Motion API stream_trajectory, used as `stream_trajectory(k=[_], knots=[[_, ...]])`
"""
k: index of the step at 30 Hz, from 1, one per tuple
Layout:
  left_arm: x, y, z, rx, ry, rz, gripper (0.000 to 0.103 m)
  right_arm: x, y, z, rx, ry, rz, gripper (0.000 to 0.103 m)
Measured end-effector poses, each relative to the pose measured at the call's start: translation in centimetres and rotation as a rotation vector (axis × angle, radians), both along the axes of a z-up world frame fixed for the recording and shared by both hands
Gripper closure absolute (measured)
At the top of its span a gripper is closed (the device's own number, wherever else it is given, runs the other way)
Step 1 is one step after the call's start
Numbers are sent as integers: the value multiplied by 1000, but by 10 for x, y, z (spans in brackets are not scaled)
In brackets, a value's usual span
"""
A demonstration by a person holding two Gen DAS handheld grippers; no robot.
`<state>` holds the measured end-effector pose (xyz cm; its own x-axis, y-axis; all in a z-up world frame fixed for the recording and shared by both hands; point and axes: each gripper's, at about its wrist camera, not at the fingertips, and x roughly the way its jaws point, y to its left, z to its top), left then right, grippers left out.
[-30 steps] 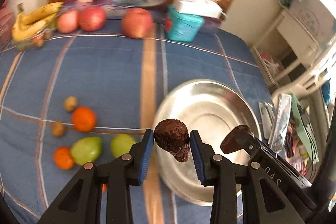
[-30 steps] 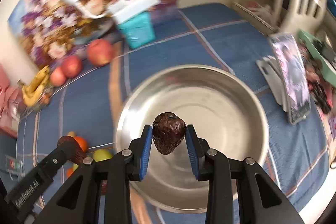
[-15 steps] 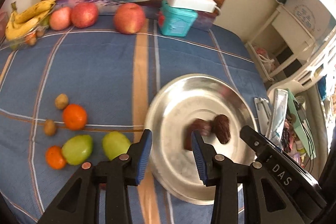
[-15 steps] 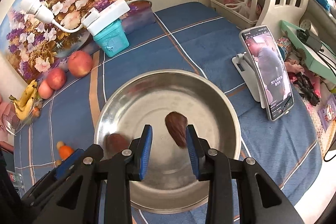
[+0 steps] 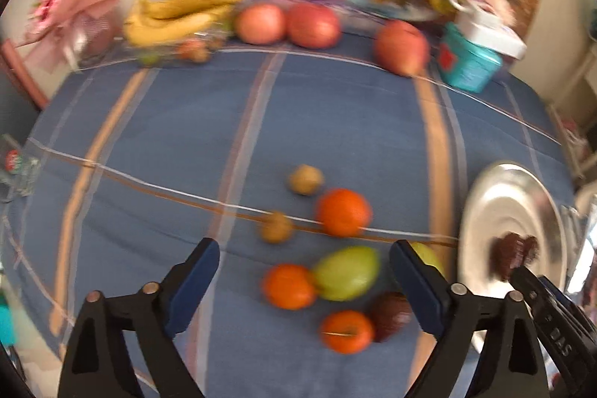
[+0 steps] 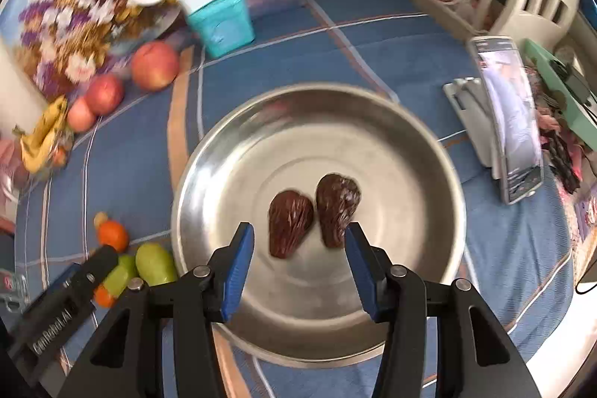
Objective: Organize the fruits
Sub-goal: 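Move both open tools back toward the remaining fruit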
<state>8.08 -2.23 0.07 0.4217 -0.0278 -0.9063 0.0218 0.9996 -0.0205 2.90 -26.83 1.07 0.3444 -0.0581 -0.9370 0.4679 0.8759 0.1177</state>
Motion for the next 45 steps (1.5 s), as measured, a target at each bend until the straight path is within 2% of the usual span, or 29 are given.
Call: stream_trajectory(k=[9,19,22,25,27,28,34,36,39,45], knots=[[-2,69,16,31,-59,141,0,9,57,-1,17,-3,134,51],[-10,106,22,-7,-87,223,0,19,122,8,12,-34,271,51],[-9,109,21,-33,-87,236,0,21,136,8,8,-39,302,50],[-9,108,18,-72,-80,225,0,22,143,7,2,-40,320,43],[-8,105,15,-82,-67,213,0,23,144,6,8,-44,326,24],[-7,103,14,-89,-58,207,0,23,145,5,11,-47,328,21],[-4,91,3,-115,-12,176,0,24,146,0,34,-55,336,19],[-3,86,-4,-120,17,160,0,24,145,-3,39,-51,333,13],[-2,77,-13,-112,42,145,0,23,144,-7,45,-29,328,13],[-1,66,-30,-149,107,124,0,22,138,-16,81,1,305,13]])
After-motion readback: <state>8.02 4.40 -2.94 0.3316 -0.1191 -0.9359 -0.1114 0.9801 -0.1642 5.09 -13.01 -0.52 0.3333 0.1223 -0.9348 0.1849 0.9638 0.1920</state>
